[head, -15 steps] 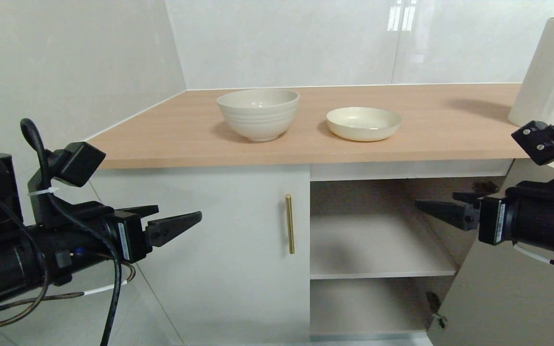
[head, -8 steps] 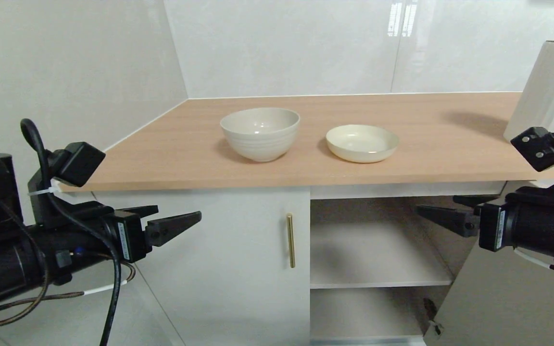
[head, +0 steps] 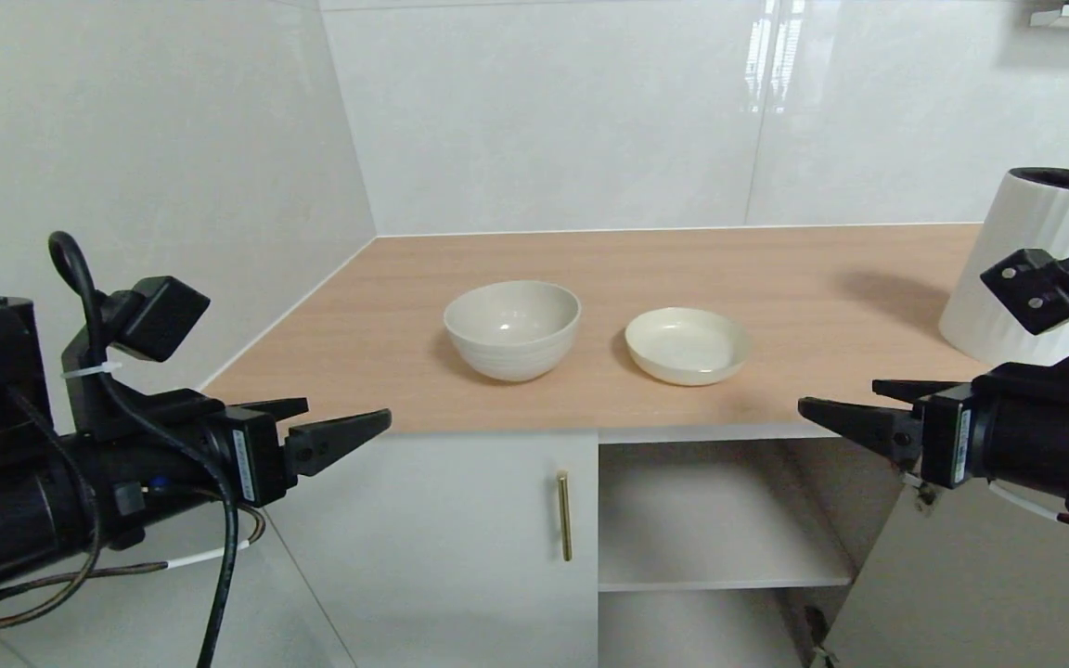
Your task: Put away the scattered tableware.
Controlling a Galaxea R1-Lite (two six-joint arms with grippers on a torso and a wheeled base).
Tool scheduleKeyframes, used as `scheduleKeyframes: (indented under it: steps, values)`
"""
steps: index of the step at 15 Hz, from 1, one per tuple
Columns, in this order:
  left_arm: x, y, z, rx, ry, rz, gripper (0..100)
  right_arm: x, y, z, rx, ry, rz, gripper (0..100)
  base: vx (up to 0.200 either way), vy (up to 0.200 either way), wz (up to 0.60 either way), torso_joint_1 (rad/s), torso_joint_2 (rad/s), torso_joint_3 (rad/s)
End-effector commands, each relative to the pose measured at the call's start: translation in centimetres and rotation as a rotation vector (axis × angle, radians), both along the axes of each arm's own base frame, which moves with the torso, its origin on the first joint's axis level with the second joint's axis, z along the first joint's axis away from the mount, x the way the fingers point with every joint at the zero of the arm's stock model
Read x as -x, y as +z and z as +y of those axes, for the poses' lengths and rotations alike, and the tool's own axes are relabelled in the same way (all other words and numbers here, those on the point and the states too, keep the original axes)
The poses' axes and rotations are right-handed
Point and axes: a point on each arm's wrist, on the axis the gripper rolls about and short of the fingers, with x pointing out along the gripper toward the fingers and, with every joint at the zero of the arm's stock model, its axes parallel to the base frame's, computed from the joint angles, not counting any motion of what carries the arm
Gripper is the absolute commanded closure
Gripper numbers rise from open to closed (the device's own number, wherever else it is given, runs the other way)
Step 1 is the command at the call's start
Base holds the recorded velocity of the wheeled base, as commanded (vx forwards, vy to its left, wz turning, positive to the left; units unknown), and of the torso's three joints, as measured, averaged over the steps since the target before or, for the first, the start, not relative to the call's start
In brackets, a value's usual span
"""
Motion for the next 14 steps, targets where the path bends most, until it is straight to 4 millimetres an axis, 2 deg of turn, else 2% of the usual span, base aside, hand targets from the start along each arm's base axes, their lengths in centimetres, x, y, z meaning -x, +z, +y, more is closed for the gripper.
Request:
scheduleKeyframes:
  steps: [1,4,7,9,10,12,14]
  values:
    - [-0.2,-0.2,0.0,-0.002,0.0,0.009,0,-0.1,-0.1,0.1,0.001,0.002,0.003,0,0.0,0.0,0.0,0.198,-0.47,-0.29]
    - [-0.4,-0.2,-0.1,-0.003,-0.001,0.011,0,-0.6,-0.3,0.3,-0.017,-0.001,-0.038,0,0.0,0.0,0.0,0.141,-0.33,-0.191]
    - [-1.4,2.4,-0.3,-0.016,0.054,0.005,0,-2.0,1.7,0.8,-0.051,-0.019,-0.107,0,0.0,0.0,0.0,0.024,-0.05,-0.028]
    - [-2.9,4.1,-0.6,-0.051,0.103,0.077,0,-3.2,4.1,1.3,-0.037,-0.07,-0.005,0,0.0,0.0,0.0,0.0,0.0,0.0]
    - [-3.9,4.9,-0.9,-0.027,0.122,0.109,0,-3.9,4.4,1.6,-0.059,-0.101,0.091,0,0.0,0.0,0.0,0.0,0.0,0.0]
    - [-6.1,6.4,-1.5,0.03,0.176,0.161,0,-5.9,4.3,2.6,-0.092,-0.179,0.194,0,0.0,0.0,0.0,0.0,0.0,0.0]
    - [-8.2,6.4,-2.7,0.006,0.246,0.249,0,-6.9,3.2,3.7,-0.038,-0.282,0.193,0,0.0,0.0,0.0,0.0,0.0,0.0]
